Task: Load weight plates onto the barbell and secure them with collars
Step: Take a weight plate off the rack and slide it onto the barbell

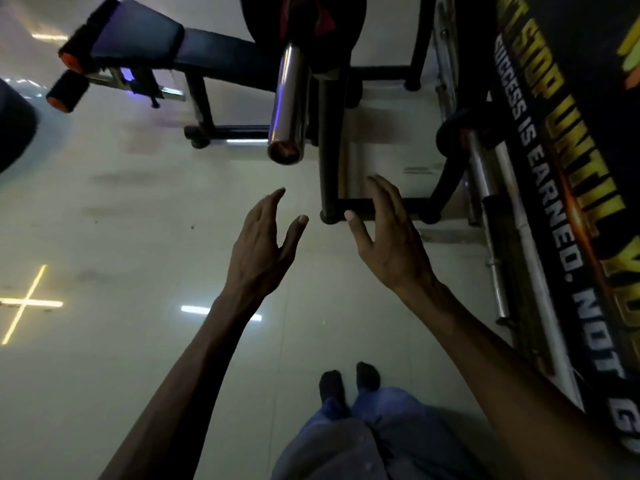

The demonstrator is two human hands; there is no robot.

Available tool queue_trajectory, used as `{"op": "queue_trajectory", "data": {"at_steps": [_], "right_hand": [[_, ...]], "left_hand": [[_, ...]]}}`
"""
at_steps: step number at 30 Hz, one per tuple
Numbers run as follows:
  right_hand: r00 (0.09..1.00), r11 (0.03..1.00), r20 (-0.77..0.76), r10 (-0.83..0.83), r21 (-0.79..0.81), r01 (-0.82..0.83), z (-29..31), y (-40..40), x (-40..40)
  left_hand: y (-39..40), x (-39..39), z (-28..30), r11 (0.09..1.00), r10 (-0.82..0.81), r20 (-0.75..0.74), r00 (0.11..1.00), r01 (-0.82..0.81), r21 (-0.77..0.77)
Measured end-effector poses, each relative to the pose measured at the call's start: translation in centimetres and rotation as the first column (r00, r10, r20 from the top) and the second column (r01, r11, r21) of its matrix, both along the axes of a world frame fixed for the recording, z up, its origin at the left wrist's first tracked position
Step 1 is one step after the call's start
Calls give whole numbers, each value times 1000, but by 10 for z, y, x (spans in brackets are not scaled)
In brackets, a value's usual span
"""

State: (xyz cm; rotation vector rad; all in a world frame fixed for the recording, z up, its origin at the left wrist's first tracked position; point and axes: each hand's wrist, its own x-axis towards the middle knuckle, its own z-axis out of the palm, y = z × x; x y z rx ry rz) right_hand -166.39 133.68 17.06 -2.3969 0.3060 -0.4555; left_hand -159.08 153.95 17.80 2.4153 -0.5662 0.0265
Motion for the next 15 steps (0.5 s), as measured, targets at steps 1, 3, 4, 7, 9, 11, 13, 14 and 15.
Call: {"op": "queue_trajectory", "data": {"at_steps": [1, 3, 4, 7, 9, 11, 13, 14, 15], "right_hand": [[1000, 1000, -8, -20, -5, 20, -2, -5, -5], [997, 998, -36, -70, 1, 70, -6, -18, -16], [994, 995, -49, -96, 1, 96, -8, -26, -22], [982, 985, -67, -175, -15, 174, -14, -56, -38], [971, 974, -87, -225, -20, 224, -18, -80, -47], [957, 963, -101, -270, -41, 268, -22, -107, -55], [942, 948, -112, -317, -75, 310, -27, -138, -60], [933, 938, -110, -342, -109, 331, -30, -154, -61], [925, 926, -108, -365, -146, 348, -32, -172, -61]], "left_hand": [[-7, 0, -3, 1000, -18, -4, 1000, 18, 5], [-24, 0, -9, 998, -65, -15, 998, 66, 24], [-35, 0, -12, 994, -98, -24, 995, 99, 35], [-75, 1, -22, 978, -191, -55, 980, 195, 75], [-104, 2, -29, 964, -240, -65, 969, 246, 105], [-137, 4, -35, 950, -278, -81, 957, 287, 124], [-173, 7, -40, 937, -319, -112, 941, 331, 112], [-193, 9, -42, 930, -342, -127, 931, 354, 94], [-214, 13, -44, 923, -364, -140, 921, 377, 75]]}}
